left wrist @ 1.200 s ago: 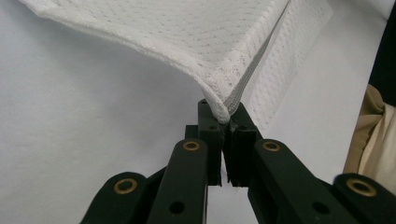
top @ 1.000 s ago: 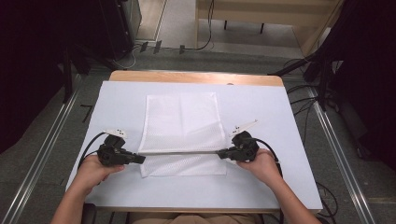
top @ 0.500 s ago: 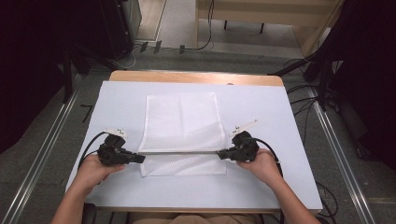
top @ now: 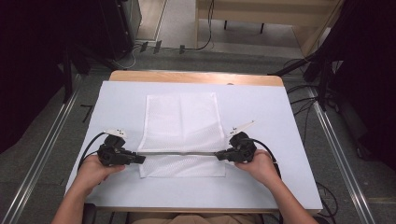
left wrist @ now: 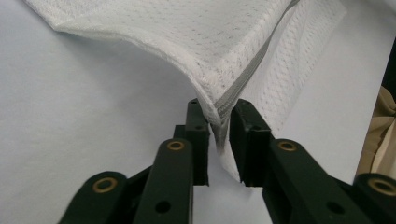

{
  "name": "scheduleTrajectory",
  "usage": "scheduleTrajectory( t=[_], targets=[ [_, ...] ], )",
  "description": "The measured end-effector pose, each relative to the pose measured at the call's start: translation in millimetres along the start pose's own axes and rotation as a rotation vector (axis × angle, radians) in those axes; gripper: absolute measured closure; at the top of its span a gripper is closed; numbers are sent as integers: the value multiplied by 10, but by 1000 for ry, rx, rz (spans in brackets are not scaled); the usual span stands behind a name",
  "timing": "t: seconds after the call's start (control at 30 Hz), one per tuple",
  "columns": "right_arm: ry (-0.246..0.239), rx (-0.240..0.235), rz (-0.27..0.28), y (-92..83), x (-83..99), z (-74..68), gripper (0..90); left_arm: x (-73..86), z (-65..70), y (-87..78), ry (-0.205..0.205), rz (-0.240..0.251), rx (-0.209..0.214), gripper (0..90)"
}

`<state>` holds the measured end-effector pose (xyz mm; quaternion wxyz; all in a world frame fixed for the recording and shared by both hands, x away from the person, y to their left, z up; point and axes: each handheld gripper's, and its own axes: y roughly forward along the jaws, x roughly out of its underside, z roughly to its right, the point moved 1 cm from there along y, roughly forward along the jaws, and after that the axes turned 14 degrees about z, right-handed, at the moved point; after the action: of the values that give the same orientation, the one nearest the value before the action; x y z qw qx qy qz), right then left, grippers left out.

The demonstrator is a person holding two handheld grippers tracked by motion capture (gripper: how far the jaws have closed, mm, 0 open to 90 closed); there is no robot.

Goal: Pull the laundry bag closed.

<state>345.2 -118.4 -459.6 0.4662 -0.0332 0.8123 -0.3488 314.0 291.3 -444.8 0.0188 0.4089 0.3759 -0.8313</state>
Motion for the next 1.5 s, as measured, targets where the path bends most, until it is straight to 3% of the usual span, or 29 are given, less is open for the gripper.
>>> scheduleTrajectory(
  t=[0.2,0.27,0.4,0.67,0.77,0.87,1.3,1.5],
  targets=[
    [-6,6,28,-4,-15,-12,770,2,15,14,9,13,-5,594],
    [-16,12,40,-13,-21,-13,749,-7,3,12,6,18,-25,538],
    [-35,31,78,-39,-30,-8,639,-19,-13,-13,9,59,-56,465],
    [-24,37,129,-88,-34,15,559,-52,-51,-98,9,149,-112,382],
    [-47,72,160,-102,-32,41,469,-52,-73,-123,6,172,-135,370],
    [-58,104,165,-107,-19,90,442,-54,-93,-157,7,195,-165,369],
    [-12,255,219,-272,31,344,359,-25,-227,-297,-42,253,-250,365],
    [13,328,252,-354,66,501,325,-16,-256,-313,-55,252,-282,362]
  ],
)
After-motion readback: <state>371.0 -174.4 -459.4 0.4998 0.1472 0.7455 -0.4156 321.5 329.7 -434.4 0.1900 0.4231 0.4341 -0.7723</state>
